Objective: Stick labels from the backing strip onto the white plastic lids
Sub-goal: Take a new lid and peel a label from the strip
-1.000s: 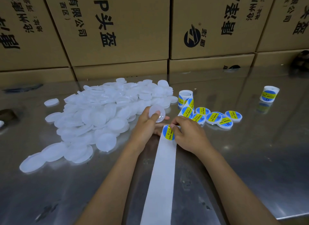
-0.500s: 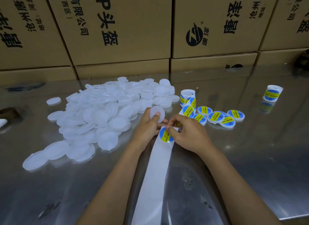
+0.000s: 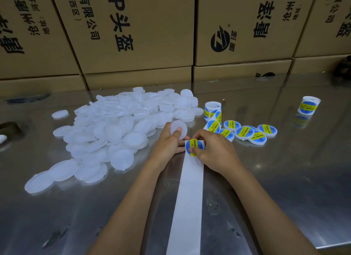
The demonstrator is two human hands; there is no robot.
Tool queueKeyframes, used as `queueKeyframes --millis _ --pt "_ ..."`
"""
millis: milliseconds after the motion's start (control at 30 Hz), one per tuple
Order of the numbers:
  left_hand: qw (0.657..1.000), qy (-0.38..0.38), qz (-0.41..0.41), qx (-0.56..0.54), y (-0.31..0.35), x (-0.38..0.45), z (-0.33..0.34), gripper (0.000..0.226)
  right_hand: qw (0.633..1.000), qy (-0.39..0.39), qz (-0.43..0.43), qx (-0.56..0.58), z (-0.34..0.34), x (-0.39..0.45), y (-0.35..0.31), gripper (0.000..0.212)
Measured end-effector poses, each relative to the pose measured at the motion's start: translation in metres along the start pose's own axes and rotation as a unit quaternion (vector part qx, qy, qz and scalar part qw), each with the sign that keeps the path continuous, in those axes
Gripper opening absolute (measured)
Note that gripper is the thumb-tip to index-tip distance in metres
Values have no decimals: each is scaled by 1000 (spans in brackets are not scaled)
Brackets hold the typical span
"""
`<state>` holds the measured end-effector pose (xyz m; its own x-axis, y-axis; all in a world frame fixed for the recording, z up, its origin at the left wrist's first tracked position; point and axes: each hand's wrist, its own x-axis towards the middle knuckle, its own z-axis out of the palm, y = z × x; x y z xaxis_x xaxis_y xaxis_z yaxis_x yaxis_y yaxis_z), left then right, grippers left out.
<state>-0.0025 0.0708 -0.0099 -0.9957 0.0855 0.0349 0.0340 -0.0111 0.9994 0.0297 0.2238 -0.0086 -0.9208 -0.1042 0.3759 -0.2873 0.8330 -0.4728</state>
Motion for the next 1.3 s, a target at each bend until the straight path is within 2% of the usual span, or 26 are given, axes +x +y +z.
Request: queueKeyframes --millis 267,367,433,500,567,633,700,767,867,933,1033,1100,1133,1167,1233,1300 --pt "1000 11 -11 6 1 -1 0 21 998 62 -17 22 0 0 -2 19" --pt "999 14 -26 33 2 -1 1 34 991 96 -32 82 -2 0 -7 17" --pt "996 22 -33 84 2 -1 0 43 979 104 -23 172 -4 2 -12 14" --pt "986 34 -31 159 2 0 -2 52 950 89 19 297 -8 3 -18 13" --pt "987 35 -26 154 3 -1 -3 46 902 68 70 421 -15 3 -21 11" --pt "997 19 -43 56 6 -4 0 29 842 48 107 526 -23 3 -20 18" --pt "997 8 -66 -35 10 -6 1 27 796 33 125 592 -27 4 -18 22" --pt "990 2 -78 -115 13 -6 -3 30 778 25 136 613 -27 5 -18 16" --pt "970 -3 -101 -221 19 -10 -12 30 795 25 146 588 -23 4 -19 11" --pt "969 -1 -106 -221 25 -13 -12 28 817 27 147 557 -20 4 -22 10" --pt "994 43 -78 -63 29 -15 -4 31 842 35 154 517 -16 5 -25 12" --pt "993 99 -38 47 31 -18 1 29 846 39 156 508 -15 5 -26 13" --pt "991 117 -23 56 32 -19 1 29 846 41 155 508 -15 5 -27 12" --pt "993 113 -16 27 33 -19 1 30 845 43 155 510 -15 5 -27 13" --pt "993 54 -31 -101 36 -20 0 34 839 48 157 519 -16 5 -27 14" --pt "977 -5 -65 -203 38 -24 0 35 835 50 160 525 -16 5 -27 12"
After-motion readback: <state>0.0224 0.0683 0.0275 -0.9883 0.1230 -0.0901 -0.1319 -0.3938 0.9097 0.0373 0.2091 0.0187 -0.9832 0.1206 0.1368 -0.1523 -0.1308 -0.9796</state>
